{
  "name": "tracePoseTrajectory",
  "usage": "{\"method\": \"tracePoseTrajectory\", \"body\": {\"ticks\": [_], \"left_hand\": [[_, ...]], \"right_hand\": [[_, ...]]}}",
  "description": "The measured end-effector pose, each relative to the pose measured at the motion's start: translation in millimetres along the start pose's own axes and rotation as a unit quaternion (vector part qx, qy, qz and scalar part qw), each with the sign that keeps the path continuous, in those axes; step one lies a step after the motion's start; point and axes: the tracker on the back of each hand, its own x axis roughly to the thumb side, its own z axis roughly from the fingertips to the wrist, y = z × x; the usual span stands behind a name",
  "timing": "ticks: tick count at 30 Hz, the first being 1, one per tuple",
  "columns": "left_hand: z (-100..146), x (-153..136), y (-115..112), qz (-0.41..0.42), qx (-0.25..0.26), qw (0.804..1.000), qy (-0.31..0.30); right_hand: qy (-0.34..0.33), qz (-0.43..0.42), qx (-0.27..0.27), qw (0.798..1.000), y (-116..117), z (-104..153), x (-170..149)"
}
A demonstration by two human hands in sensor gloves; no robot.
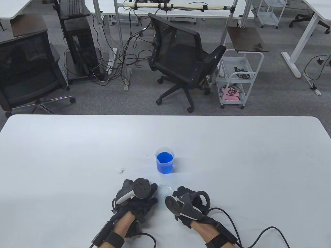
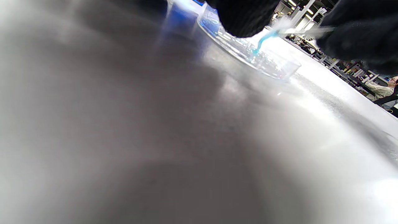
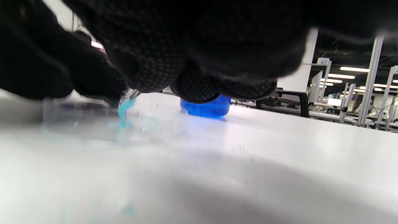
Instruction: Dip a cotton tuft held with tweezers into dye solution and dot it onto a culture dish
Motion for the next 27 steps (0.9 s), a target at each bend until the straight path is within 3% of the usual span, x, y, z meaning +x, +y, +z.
{"method": "tracePoseTrajectory", "body": {"ticks": [6,14,19,27], "left_hand": [[0.1,0.2,0.0,-0.001,-0.001,1.0,0.002],[0.3,0.1,0.1,-0.001,-0.001,1.0,0.002],[-0.1,0.2,0.2,-0.001,-0.002,1.0,0.003],[-0.6,0.5,-0.1,0.0,-0.004,1.0,0.002]], "right_hand": [[0.002,-0.031,-0.041,0.999,-26.0,7.7,0.0],[-0.028,0.016,0.02,0.999,10.1,4.4,17.6],[-0.033,0.022,0.028,0.999,14.2,2.9,21.0],[0.0,-0.012,-0.031,0.999,-15.7,-4.5,11.1]]}}
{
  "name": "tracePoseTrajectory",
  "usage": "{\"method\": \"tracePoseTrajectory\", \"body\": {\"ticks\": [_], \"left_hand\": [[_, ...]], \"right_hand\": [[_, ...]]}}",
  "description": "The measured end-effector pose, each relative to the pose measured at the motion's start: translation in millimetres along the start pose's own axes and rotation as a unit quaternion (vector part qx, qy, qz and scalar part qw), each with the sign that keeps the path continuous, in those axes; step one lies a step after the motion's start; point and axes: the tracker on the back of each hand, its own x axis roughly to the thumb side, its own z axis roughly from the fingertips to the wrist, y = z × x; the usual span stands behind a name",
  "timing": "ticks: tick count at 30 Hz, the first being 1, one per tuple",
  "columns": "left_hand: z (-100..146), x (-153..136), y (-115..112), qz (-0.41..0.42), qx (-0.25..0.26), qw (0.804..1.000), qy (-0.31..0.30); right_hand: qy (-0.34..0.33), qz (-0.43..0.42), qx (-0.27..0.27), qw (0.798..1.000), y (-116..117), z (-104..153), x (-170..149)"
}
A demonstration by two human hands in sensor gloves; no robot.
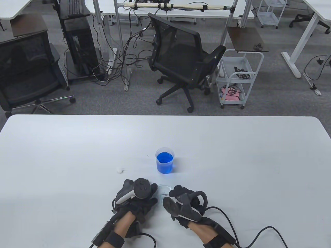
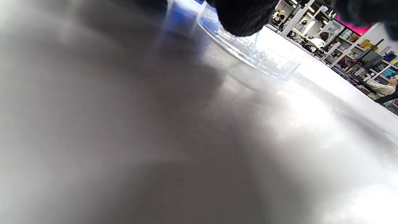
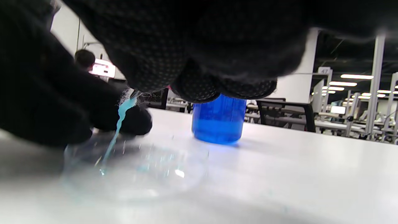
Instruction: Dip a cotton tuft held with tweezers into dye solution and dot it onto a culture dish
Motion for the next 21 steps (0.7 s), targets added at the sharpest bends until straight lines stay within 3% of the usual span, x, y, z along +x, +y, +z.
{"method": "tracePoseTrajectory", "body": {"ticks": [11,16,21], "left_hand": [[0.4,0.8,-0.9,0.002,-0.001,1.0,0.0],[0.5,0.8,-1.1,0.004,-0.002,1.0,0.0],[0.5,0.6,-1.2,0.004,-0.002,1.0,-0.001]], "right_hand": [[-0.028,0.042,0.053,0.997,33.6,-3.7,10.8],[-0.022,0.037,0.041,0.998,28.3,-5.1,8.4],[0.005,0.016,0.002,1.0,8.4,-9.7,-2.6]]}}
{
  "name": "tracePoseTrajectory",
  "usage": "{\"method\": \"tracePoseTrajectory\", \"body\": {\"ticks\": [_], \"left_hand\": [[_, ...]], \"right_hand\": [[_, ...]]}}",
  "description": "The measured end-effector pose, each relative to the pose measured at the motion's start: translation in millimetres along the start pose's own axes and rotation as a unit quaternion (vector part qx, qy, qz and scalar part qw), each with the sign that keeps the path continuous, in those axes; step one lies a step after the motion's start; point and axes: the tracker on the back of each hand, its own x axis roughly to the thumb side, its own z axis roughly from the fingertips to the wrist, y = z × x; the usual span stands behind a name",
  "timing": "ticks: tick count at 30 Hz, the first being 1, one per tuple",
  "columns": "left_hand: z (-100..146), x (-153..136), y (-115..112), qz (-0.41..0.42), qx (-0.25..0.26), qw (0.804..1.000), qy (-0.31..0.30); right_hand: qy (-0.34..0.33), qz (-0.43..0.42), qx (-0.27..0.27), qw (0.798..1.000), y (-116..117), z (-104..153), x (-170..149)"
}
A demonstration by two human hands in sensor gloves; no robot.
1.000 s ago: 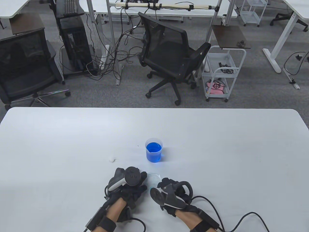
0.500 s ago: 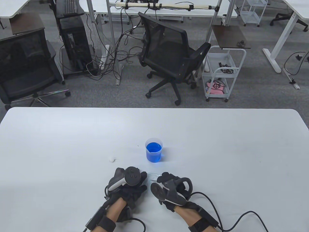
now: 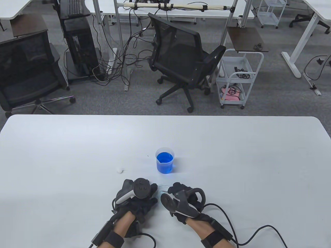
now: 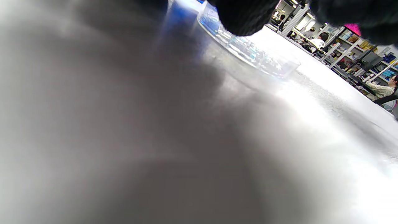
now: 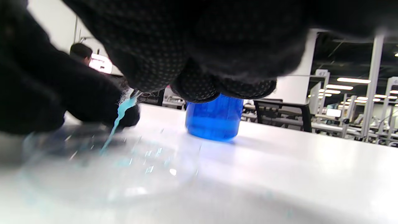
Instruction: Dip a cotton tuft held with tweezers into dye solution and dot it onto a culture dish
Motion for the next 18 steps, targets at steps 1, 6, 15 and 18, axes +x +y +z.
{"method": "tracePoseTrajectory", "body": {"ticks": [1,6,15,18], "left_hand": [[0.0,-0.1,0.0,0.0,0.0,1.0,0.0],[0.0,-0.1,0.0,0.0,-0.001,1.0,0.0],[0.0,-0.3,0.1,0.0,-0.001,1.0,0.001],[-0.1,-0.2,0.2,-0.001,-0.001,1.0,0.001]], "right_hand": [[0.005,-0.001,-0.003,1.0,-1.1,-0.4,-1.1],[0.001,0.019,0.03,0.999,14.4,-0.5,1.1],[-0.012,0.031,0.049,0.998,24.7,0.7,6.7],[-0.007,0.024,0.038,0.999,19.3,0.1,3.9]]}}
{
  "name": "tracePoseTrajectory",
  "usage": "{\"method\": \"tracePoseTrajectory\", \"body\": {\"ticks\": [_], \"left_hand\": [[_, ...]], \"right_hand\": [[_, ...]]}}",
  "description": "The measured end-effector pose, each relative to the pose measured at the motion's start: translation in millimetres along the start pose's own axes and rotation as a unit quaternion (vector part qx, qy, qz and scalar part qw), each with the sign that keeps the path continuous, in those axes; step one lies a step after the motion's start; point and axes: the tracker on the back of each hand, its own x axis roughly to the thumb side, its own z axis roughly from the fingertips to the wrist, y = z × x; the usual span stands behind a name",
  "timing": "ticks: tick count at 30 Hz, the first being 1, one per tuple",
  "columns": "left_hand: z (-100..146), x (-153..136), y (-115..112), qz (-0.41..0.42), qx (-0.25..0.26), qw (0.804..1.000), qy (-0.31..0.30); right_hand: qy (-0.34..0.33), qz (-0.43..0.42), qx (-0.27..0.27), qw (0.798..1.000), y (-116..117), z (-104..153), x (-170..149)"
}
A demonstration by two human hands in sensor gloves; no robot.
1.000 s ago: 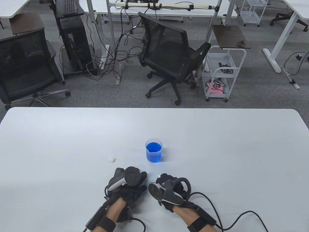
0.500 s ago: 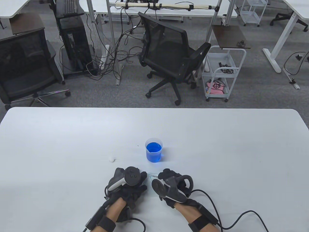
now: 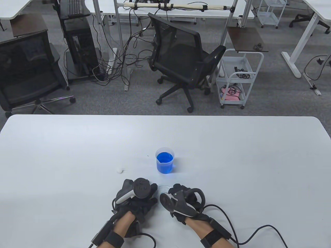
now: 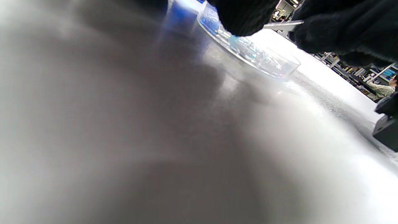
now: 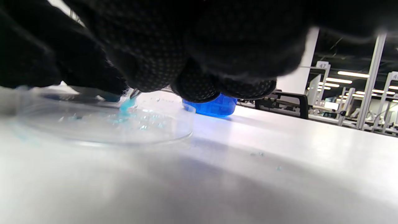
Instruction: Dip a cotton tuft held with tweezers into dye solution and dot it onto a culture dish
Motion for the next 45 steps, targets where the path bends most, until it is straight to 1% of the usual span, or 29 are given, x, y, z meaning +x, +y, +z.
{"method": "tracePoseTrajectory", "body": {"ticks": [5,8,11,15,19,24,30,33,35,37,38,41,43,45], "left_hand": [[0.0,0.0,0.0,0.0,0.0,1.0,0.0],[0.0,0.0,0.0,0.0,0.0,1.0,0.0],[0.0,0.0,0.0,0.0,0.0,1.0,0.0],[0.0,0.0,0.0,0.0,0.0,1.0,0.0],[0.0,0.0,0.0,0.0,0.0,1.0,0.0],[0.3,0.3,-0.3,0.0,-0.001,1.0,0.002],[0.3,-0.2,0.0,0.0,-0.001,1.0,0.002],[0.3,-0.2,0.0,0.0,-0.001,1.0,0.002],[0.3,-0.2,0.0,0.0,-0.001,1.0,0.002],[0.3,-0.2,0.0,0.0,-0.001,1.0,0.002],[0.4,-0.2,-0.1,0.001,-0.002,1.0,0.003],[0.6,-0.5,0.0,0.002,-0.001,1.0,0.004],[0.7,-0.6,0.2,0.001,-0.001,1.0,0.004],[0.7,-0.7,0.4,0.001,-0.002,1.0,0.004]], "right_hand": [[0.022,-0.028,-0.041,0.999,-22.4,-0.3,-10.6],[0.03,-0.033,-0.055,0.997,-29.5,-0.2,-15.4],[0.03,-0.027,-0.042,0.998,-22.3,-0.7,-16.2],[0.017,-0.004,-0.005,1.0,-2.5,-1.0,-10.2],[0.009,0.006,0.008,1.0,5.3,-0.3,-6.7],[0.01,0.004,0.005,1.0,5.2,-0.7,-8.0],[0.036,-0.027,-0.036,0.998,-19.4,-0.7,-22.0],[0.043,-0.031,-0.047,0.997,-26.5,2.4,-28.1],[0.042,-0.031,-0.041,0.998,-22.8,4.0,-29.2],[0.038,-0.022,-0.024,0.999,-14.0,4.1,-27.6],[0.032,-0.009,-0.01,0.999,-5.5,4.1,-25.1],[0.021,0.008,0.012,1.0,6.2,5.0,-19.7],[0.017,0.011,0.016,1.0,7.6,5.1,-17.7],[0.021,0.006,0.008,1.0,4.3,4.9,-18.1]]}}
